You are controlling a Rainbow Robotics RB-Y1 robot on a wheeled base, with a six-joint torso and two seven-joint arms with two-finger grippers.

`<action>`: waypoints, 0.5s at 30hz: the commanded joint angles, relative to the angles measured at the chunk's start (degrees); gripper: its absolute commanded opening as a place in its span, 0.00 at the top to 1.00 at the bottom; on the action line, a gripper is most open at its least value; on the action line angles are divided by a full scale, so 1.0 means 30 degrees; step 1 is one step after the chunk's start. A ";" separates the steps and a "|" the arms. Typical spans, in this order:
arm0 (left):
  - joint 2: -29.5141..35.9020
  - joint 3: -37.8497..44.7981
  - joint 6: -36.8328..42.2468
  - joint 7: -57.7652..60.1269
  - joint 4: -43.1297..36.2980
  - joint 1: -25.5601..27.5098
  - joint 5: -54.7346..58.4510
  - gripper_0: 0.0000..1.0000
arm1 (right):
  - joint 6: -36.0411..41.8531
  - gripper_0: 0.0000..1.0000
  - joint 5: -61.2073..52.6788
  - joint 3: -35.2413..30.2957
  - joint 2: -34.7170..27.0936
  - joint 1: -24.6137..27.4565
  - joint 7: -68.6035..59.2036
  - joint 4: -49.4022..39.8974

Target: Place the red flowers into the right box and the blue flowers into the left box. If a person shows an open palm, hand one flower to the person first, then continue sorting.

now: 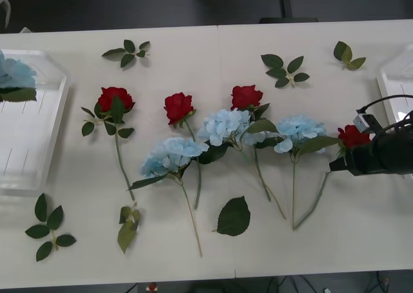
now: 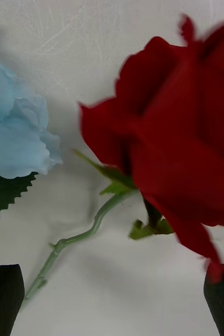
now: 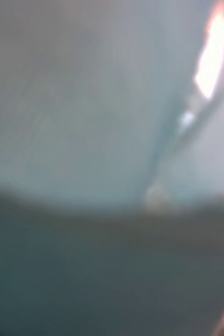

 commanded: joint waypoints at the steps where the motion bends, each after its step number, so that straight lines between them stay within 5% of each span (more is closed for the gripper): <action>1: 0.0640 -0.0758 -0.0194 -0.2587 0.4105 -0.3739 -0.0242 1.00 | -0.0160 0.00 0.0819 -0.0513 0.1010 0.0301 -0.1652 -0.0538; 6: 0.0611 -0.2575 -0.2830 -0.5458 0.8997 -0.6053 -0.1824 1.00 | -0.0043 0.00 0.0966 -0.0513 0.1567 0.0360 -0.2853 -0.0538; 15: -0.0356 -0.3864 -0.6727 -0.6923 1.2953 -0.6669 -0.4051 1.00 | -0.0453 0.00 0.2138 -0.0513 0.2914 0.0360 -0.3585 -0.0509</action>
